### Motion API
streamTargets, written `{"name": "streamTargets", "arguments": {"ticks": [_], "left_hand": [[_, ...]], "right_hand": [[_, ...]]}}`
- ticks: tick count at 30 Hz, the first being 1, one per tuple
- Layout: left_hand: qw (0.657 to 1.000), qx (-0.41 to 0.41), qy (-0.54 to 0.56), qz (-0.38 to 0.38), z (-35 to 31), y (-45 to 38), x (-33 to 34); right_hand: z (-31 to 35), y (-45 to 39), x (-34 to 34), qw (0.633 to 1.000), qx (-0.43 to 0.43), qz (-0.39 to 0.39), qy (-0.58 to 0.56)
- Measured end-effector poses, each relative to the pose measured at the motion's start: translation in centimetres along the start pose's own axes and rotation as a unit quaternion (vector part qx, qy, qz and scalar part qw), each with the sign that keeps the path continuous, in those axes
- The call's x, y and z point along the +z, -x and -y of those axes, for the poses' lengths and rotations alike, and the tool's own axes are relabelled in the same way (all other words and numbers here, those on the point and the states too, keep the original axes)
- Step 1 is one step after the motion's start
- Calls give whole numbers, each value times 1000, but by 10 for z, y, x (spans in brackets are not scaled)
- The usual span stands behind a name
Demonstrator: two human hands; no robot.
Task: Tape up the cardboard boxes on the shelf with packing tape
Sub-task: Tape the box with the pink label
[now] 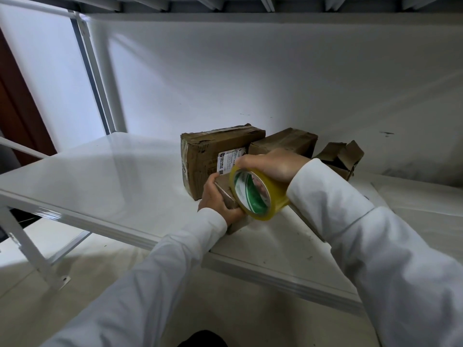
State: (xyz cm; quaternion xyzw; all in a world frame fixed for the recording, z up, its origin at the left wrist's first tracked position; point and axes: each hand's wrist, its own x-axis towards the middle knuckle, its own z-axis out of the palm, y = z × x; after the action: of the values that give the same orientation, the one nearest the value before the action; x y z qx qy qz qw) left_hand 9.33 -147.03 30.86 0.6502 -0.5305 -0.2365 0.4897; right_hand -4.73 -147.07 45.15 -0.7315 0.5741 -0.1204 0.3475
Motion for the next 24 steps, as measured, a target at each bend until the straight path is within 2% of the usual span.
{"name": "streamTargets", "arguments": {"ticks": [3, 7, 12, 16, 20, 24], "left_hand": [[999, -8, 48, -13, -1, -5, -1], [999, 7, 32, -12, 3, -7, 2], [995, -47, -79, 23, 15, -4, 2], [992, -97, -71, 29, 20, 7, 2], [984, -90, -147, 46, 24, 10, -1], [979, -79, -173, 68, 29, 10, -5]], "right_hand": [[-6, 7, 2, 998, -15, 40, 34], [-24, 12, 17, 997, -30, 46, 49], [-39, -6, 44, 999, -18, 37, 27], [-42, -10, 50, 999, 5, 33, 19], [-53, -6, 58, 998, 54, 22, -32], [-51, 0, 53, 996, 62, 21, -59]]}}
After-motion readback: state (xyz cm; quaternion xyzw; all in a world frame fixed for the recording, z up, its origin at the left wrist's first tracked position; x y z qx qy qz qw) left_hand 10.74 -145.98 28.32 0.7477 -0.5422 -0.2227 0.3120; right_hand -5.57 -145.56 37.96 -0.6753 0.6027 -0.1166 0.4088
